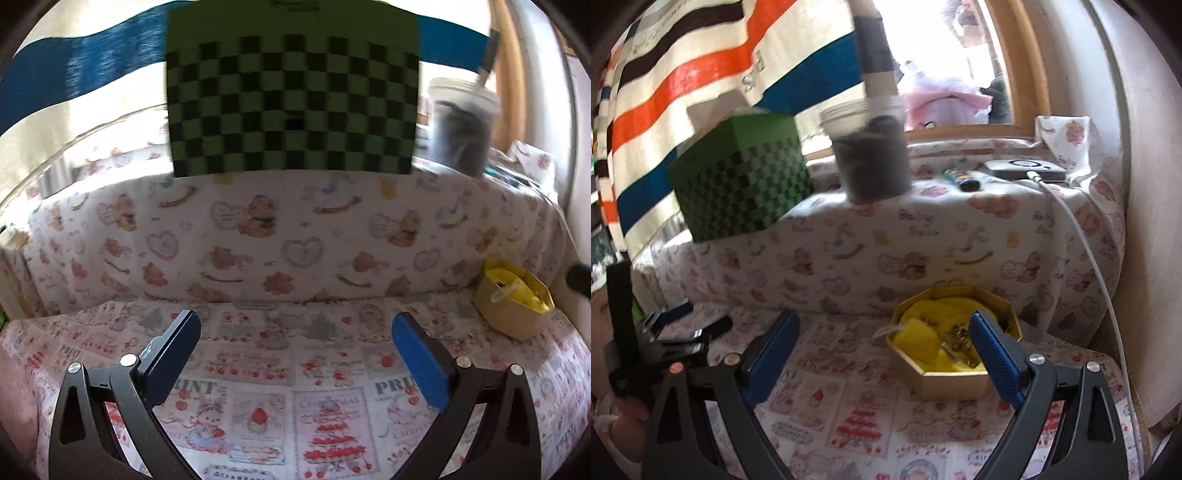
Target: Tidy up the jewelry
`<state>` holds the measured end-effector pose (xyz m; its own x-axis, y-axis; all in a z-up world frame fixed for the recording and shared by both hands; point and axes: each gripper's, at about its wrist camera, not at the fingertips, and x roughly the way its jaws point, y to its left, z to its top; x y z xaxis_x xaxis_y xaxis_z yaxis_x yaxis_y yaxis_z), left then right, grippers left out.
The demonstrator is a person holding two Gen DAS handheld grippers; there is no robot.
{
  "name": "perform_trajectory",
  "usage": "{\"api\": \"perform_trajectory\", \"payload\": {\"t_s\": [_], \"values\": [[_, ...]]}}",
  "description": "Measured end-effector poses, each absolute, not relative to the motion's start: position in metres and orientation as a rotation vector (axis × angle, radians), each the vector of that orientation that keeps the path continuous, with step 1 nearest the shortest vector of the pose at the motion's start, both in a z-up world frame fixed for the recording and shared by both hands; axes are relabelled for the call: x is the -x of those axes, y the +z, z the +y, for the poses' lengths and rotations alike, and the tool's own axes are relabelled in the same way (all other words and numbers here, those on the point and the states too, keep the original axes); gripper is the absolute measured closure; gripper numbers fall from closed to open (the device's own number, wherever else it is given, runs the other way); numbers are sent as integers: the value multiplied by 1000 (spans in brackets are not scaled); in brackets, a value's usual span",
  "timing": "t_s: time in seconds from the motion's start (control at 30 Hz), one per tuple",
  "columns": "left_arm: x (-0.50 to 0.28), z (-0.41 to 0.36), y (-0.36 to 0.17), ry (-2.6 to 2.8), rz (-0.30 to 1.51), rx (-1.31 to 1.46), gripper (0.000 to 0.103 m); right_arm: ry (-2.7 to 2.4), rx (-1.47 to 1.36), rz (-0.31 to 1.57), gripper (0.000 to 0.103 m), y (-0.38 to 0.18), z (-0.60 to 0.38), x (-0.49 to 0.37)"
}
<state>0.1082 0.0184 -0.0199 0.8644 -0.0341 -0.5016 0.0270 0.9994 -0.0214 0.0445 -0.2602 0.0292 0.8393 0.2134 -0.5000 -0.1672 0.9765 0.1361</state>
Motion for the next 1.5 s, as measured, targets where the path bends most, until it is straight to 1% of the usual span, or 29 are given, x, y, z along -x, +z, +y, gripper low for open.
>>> {"api": "perform_trajectory", "payload": {"t_s": [0.1, 0.13, 0.2, 0.33, 0.37, 0.43, 0.5, 0.63, 0.77, 0.83, 0.93, 1.0, 1.33, 1.5], "values": [[-104, 19, -18, -41, 502, 14, 0, 262, -102, 581, 15, 33, -251, -43], [-103, 17, -17, -37, 497, 5, 0, 265, -104, 609, 19, 34, -248, -45], [-101, 15, -16, -32, 485, -11, 0, 288, -133, 653, 24, 35, -244, -49], [-97, 10, -14, -29, 460, -37, 0, 267, -145, 821, 35, 22, -234, -69], [-96, 8, -13, -27, 457, -49, 0, 240, -115, 901, 38, 14, -228, -79], [-95, 4, -12, -27, 444, -68, 0, 225, -66, 982, 47, 3, -218, -88], [-93, 0, -11, -38, 432, -88, 0, 195, -44, 1011, 52, -3, -214, -95], [-94, -1, -12, -33, 436, -97, 0, 160, -84, 1050, 73, -10, -214, -111], [-96, -1, -12, -26, 443, -94, 0, 133, -48, 1054, 81, -17, -209, -124], [-95, -2, -13, -29, 443, -100, 0, 123, -59, 1081, 92, -24, -209, -132], [-100, -3, -14, -37, 463, -107, 0, 85, -23, 1081, 95, -30, -207, -140], [-101, -1, -15, -35, 469, -99, 0, 82, -7, 1069, 95, -30, -205, -141], [-102, 0, -16, -45, 469, -92, 0, 122, -85, 1130, 97, -42, -201, -162], [-102, 4, -16, -20, 467, -79, 0, 115, -71, 1146, 102, -41, -198, -165]]}}
